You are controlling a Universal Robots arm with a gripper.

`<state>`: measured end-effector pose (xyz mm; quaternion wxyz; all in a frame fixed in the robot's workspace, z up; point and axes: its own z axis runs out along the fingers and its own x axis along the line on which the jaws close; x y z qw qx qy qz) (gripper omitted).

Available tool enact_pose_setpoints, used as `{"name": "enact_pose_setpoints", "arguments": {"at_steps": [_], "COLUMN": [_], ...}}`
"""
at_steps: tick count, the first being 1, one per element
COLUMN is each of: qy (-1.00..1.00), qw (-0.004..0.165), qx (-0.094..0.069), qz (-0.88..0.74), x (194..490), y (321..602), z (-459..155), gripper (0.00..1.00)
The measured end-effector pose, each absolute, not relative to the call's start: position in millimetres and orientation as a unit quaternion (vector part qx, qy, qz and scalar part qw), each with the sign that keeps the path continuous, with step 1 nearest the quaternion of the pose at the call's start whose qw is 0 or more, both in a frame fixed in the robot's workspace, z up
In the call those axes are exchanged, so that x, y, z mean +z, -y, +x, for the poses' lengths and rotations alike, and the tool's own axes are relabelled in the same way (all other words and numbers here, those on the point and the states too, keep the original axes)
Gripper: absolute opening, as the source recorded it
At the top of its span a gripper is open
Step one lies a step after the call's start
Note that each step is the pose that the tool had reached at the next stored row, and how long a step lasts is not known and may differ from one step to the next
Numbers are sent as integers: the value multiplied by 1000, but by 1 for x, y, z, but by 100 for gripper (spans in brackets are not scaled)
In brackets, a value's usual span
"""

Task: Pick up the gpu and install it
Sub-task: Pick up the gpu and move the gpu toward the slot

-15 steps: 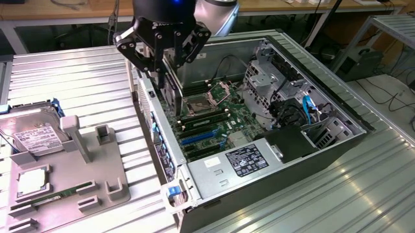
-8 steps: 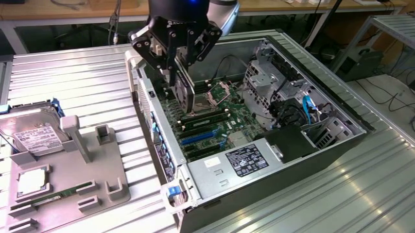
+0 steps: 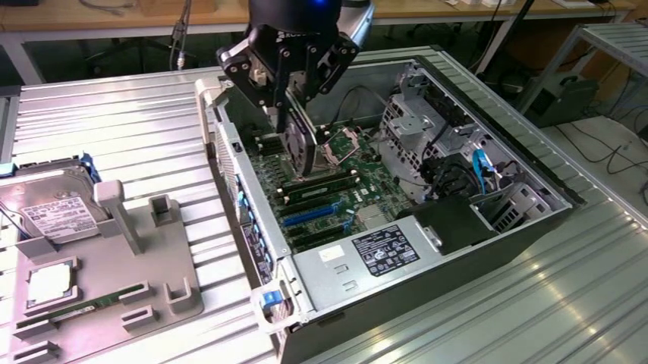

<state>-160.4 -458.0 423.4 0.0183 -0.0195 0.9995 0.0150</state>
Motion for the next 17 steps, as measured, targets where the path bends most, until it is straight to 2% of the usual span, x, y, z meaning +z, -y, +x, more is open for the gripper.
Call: {"name": "enact_pose_setpoints", "arguments": {"at_steps": [17], "qy": [-1000], "qw": [18], "qx": [15], "qz": [-17], "x": [423], "y": [458], "z": [-122], "gripper": [29]}}
